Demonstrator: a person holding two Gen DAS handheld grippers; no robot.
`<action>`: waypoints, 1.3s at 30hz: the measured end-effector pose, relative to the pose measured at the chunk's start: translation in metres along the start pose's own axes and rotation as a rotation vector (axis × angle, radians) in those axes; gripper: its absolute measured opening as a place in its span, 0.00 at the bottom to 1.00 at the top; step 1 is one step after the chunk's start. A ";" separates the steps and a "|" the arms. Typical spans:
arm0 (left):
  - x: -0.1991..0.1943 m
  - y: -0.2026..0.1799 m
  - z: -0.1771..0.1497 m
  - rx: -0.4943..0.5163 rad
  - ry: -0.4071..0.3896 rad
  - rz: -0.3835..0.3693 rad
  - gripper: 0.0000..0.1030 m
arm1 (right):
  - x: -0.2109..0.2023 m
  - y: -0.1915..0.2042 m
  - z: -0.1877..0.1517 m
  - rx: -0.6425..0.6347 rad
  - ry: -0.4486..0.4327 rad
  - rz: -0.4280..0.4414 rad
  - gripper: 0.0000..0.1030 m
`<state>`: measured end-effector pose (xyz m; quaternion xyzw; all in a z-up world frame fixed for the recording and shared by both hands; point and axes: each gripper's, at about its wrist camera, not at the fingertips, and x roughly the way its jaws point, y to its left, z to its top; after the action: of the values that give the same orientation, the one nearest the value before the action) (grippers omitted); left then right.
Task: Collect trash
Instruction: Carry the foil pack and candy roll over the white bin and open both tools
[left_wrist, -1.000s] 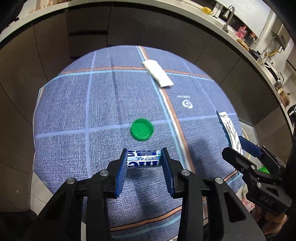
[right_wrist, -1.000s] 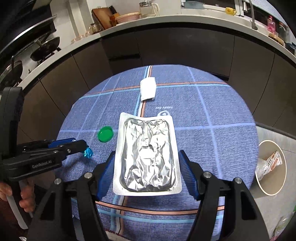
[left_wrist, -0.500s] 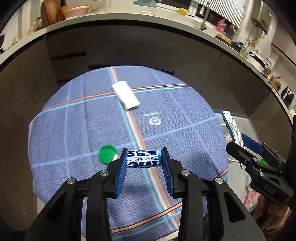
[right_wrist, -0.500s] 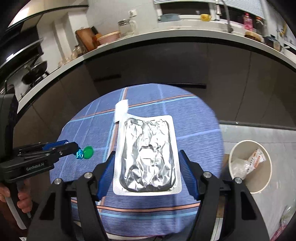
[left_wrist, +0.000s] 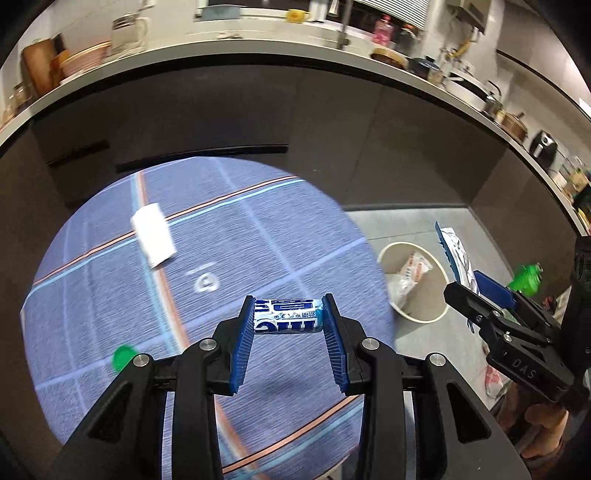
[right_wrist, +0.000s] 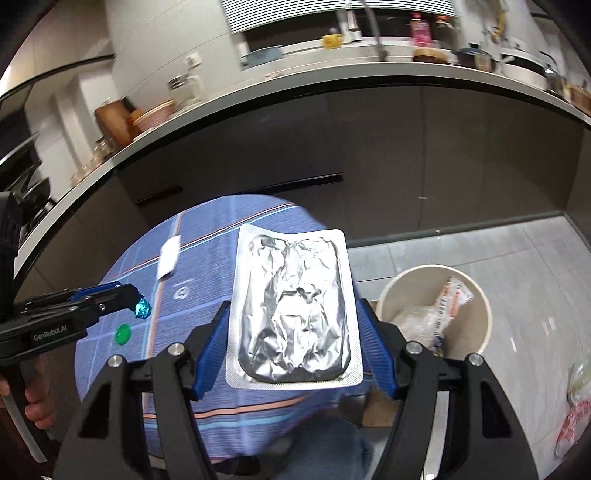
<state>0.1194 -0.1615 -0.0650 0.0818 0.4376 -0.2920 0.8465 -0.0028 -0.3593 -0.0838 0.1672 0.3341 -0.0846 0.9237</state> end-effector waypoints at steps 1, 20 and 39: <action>0.004 -0.008 0.004 0.012 0.002 -0.007 0.33 | -0.001 -0.007 0.000 0.011 -0.003 -0.009 0.64; 0.080 -0.133 0.053 0.197 0.065 -0.209 0.33 | 0.017 -0.122 -0.022 0.124 0.016 -0.229 0.64; 0.208 -0.199 0.081 0.229 0.175 -0.246 0.77 | 0.106 -0.164 -0.034 0.026 0.140 -0.239 0.96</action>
<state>0.1558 -0.4441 -0.1572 0.1486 0.4804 -0.4328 0.7482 0.0140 -0.5041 -0.2178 0.1436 0.4143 -0.1865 0.8792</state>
